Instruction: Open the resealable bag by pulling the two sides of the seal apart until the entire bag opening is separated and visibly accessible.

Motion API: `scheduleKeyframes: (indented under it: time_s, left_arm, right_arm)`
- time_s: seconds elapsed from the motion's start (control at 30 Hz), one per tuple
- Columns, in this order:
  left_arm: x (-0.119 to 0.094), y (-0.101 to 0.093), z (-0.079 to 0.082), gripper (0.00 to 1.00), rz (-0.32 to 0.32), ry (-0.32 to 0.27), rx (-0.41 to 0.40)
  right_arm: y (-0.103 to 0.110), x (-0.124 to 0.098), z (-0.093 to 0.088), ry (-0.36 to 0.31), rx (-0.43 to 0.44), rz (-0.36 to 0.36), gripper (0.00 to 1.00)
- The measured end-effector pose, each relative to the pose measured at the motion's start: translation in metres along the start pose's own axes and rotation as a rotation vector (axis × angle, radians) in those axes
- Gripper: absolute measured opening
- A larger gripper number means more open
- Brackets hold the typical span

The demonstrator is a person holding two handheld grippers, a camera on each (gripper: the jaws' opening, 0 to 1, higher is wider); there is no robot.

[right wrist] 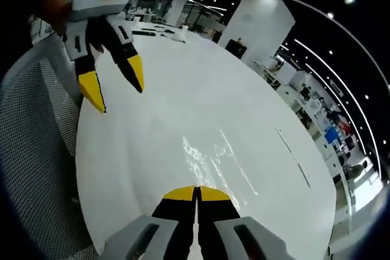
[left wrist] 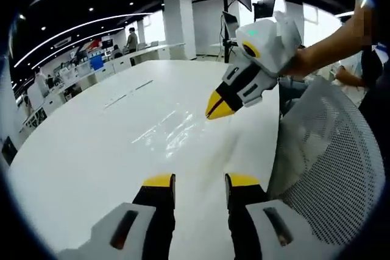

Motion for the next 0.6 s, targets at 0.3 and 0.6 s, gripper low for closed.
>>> scheduleKeyframes:
  time_s: [0.3,0.6]
  left_arm:
    - [-0.019,0.018,-0.016,0.45,0.073,-0.017,-0.067]
    - [-0.027,0.028,-0.025,0.47,0.119,0.006,-0.099]
  right_arm:
    - [-0.012,0.012,-0.007,0.001,-0.060,0.024,0.00]
    - [-0.021,0.024,-0.018,0.038,-0.094,0.056,0.00]
Point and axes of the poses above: the point that each gripper's makers call its tool centre point, and the gripper's own axes: x roughly forward along the fingers, y roughly to its left, z roughly out of its top, the point moved 8 cm from there along -x, roughly backward along the fingers, and after that the axes turned 15 degrees about -x, right-handed, at the moved point
